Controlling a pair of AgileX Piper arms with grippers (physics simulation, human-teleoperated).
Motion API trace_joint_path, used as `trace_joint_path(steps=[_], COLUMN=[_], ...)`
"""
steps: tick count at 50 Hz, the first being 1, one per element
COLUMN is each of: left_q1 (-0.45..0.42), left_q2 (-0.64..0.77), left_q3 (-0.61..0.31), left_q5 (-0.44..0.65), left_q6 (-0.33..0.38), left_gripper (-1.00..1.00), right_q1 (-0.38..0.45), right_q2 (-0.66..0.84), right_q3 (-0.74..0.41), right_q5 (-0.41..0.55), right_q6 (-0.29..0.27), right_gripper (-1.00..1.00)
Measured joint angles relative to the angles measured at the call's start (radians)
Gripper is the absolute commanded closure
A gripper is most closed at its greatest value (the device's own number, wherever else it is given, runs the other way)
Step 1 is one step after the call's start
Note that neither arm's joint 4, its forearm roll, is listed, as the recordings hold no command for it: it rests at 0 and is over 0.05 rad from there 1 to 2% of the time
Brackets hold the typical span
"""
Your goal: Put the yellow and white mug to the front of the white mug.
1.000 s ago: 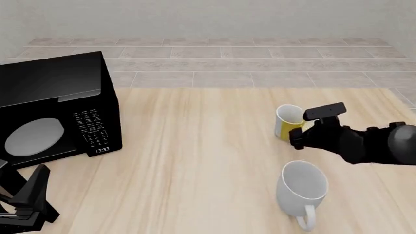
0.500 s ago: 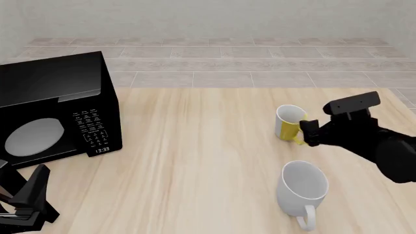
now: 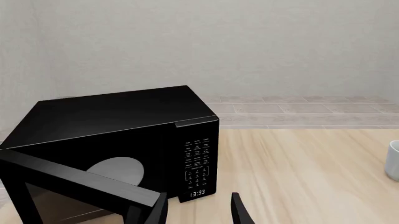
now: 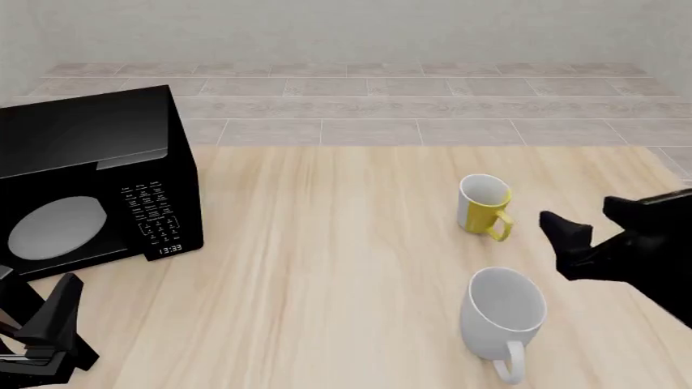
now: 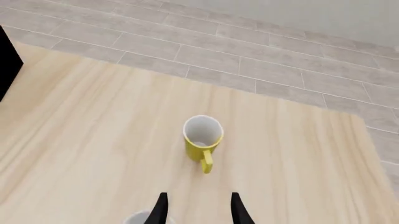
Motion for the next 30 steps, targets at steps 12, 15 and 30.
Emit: trace_joint_path(steps=[12, 15, 30], left_q1=[0.000, 0.000, 0.000], left_q2=[0.000, 0.000, 0.000], left_q3=[0.000, 0.000, 0.000], left_q5=[0.000, 0.000, 0.000], left_q6=[0.000, 0.000, 0.000], left_gripper=[-1.00, -1.00, -1.00], right_q1=[0.019, 0.024, 0.037], right_q2=[-0.224, -0.278, -0.516], right_q3=[0.075, 0.090, 0.119], right_q5=[0.092, 0.119, 0.247], right_q6=[0.030, 0.039, 0.082], right_gripper=[-1.00, -1.00, -1.00])
